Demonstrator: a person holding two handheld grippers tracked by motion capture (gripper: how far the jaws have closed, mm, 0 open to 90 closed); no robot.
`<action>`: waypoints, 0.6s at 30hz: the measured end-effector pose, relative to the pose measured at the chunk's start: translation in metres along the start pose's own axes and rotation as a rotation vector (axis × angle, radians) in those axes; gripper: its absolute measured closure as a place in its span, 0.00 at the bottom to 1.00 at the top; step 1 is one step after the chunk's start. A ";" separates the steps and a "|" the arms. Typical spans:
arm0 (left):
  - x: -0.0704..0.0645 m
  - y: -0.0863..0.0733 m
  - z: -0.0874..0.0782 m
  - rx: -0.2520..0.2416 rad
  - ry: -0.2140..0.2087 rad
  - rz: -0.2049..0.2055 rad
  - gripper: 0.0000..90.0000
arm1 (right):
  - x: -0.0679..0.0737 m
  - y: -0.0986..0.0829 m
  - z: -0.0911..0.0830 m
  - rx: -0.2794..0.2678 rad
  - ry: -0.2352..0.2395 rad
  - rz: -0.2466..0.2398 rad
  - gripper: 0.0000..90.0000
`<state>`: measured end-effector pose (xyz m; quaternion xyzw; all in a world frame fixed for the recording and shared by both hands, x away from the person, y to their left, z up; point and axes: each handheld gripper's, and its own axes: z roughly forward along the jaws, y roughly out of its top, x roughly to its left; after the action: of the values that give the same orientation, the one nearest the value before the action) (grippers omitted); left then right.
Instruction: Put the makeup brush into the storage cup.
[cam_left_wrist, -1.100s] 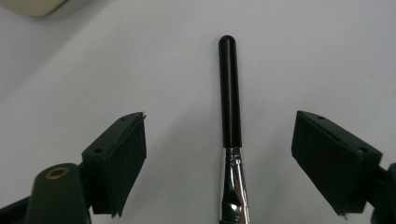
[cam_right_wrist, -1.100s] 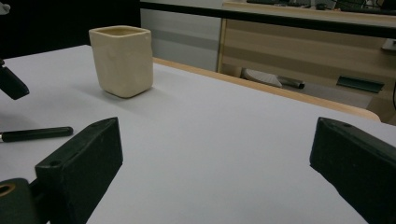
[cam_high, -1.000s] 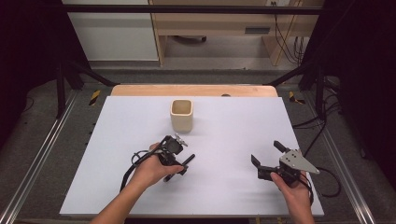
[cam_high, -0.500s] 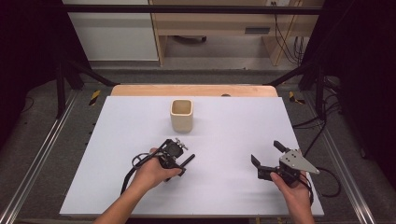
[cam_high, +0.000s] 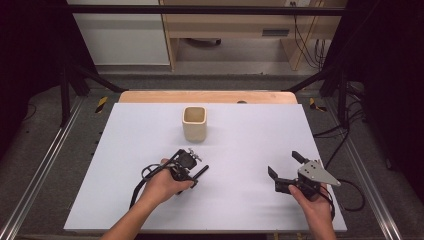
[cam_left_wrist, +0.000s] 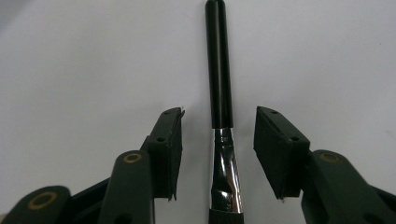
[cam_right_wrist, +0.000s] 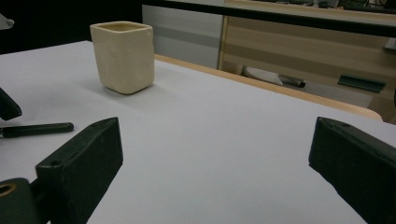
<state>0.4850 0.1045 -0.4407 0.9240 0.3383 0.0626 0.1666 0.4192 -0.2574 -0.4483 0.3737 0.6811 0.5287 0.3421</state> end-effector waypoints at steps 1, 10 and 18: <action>0.000 0.000 0.000 0.002 -0.001 0.000 0.60 | 0.000 0.000 0.000 0.002 0.000 -0.001 0.04; 0.000 0.001 0.002 -0.001 -0.010 -0.002 0.66 | 0.000 0.000 0.001 0.005 0.001 -0.004 0.04; 0.000 0.001 0.003 0.007 -0.013 0.012 0.70 | 0.000 -0.001 0.001 0.007 0.003 -0.004 0.04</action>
<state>0.4863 0.1025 -0.4433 0.9270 0.3318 0.0563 0.1654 0.4197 -0.2568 -0.4492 0.3729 0.6842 0.5261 0.3406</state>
